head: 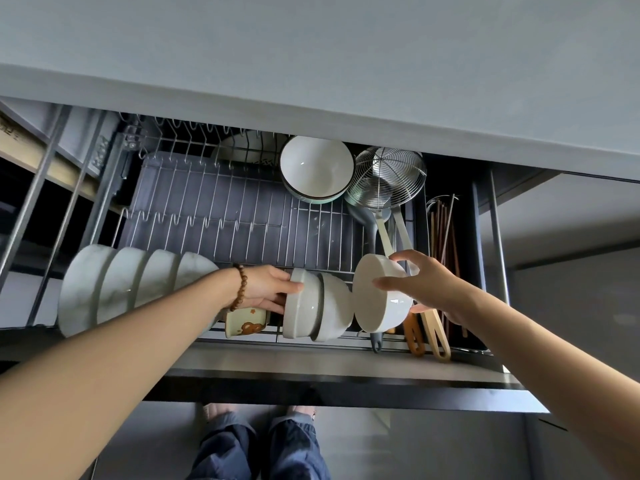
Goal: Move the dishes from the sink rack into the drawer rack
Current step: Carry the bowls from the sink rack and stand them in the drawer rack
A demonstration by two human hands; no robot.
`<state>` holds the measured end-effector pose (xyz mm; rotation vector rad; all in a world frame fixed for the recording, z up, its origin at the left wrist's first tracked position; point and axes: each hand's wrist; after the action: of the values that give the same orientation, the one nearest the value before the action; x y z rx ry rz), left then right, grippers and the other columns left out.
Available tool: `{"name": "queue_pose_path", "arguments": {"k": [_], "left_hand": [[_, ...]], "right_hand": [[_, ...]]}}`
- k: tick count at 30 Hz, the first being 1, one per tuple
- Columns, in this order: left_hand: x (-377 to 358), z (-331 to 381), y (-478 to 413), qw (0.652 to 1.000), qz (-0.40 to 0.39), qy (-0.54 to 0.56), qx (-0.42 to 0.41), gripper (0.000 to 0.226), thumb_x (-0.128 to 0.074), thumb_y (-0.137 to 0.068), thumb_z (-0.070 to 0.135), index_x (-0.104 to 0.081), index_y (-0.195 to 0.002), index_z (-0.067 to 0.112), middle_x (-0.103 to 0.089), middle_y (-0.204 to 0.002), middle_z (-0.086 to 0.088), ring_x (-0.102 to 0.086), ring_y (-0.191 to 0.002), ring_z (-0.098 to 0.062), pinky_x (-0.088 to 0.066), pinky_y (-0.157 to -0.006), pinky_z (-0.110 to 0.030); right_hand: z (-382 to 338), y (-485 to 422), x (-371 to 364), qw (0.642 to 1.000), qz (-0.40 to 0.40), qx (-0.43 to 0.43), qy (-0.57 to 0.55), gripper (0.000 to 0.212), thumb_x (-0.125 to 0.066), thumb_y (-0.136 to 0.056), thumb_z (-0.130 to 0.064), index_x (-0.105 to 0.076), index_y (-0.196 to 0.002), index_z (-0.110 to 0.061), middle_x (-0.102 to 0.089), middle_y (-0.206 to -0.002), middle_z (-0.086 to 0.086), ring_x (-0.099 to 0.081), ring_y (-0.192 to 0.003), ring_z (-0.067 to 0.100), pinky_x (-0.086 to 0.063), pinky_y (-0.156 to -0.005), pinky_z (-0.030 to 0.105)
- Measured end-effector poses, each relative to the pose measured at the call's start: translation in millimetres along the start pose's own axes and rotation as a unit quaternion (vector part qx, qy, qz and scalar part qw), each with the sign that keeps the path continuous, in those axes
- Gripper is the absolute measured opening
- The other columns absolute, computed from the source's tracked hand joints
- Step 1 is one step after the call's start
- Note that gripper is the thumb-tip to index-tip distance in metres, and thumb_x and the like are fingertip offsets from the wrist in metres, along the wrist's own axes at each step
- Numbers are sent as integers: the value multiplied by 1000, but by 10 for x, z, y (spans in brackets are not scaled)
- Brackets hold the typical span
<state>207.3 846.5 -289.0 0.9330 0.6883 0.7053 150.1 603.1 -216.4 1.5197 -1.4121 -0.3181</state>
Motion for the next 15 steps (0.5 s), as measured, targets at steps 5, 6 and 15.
{"name": "queue_pose_path", "arguments": {"k": [5, 6, 15], "left_hand": [[-166, -22, -123, 999, 41, -24, -12, 13, -59, -89, 13, -61, -99, 5, -64, -117, -14, -64, -88, -16, -57, -76, -26], [-176, -22, -137, 998, 50, -30, -14, 16, -59, -89, 13, -61, -101, 3, -63, -118, -15, -64, -91, -17, -56, -81, -27], [194, 232, 220, 994, 51, -92, -16, 46, -53, -91, 30, -50, -126, 0, -66, -101, -8, -66, -85, -18, -57, -75, -23]], "right_hand": [[27, 5, 26, 1000, -2, 3, 2, 62, -73, -81, -26, -44, -136, -23, -44, -114, 2, -52, -101, 25, -53, -63, 28], [36, 7, 31, 1000, -2, 4, 2, 62, -73, -81, -26, -44, -136, -23, -44, -115, 2, -52, -102, 26, -53, -62, 28], [-61, 63, 118, 1000, 13, 21, 11, 60, -73, -81, -26, -46, -134, -26, -47, -116, 4, -54, -98, 24, -52, -58, 26]]}}
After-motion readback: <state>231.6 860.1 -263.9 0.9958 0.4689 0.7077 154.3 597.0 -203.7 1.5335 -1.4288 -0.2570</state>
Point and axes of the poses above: each hand's wrist, its own y-axis away from the middle knuckle, its own x-axis out of the back of the hand, z = x × y
